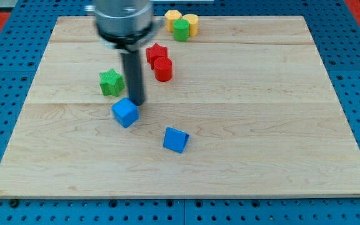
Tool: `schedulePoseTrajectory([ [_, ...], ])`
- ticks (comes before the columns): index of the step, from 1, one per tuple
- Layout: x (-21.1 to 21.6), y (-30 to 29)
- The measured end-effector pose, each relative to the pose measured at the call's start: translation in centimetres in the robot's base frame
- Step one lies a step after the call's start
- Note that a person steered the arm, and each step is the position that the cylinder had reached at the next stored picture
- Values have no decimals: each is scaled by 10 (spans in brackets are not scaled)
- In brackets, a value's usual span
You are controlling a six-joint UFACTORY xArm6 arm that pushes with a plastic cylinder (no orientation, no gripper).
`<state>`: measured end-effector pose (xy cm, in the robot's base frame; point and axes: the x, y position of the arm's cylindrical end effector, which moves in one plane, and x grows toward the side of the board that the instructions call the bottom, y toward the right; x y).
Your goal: Move the blue cube to the left of the blue triangle
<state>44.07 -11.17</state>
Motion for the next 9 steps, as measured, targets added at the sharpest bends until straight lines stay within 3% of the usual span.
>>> schedulePoseTrajectory([
  [2, 32, -18],
  [5, 77, -145],
  [6, 63, -60],
  [9, 81, -77],
])
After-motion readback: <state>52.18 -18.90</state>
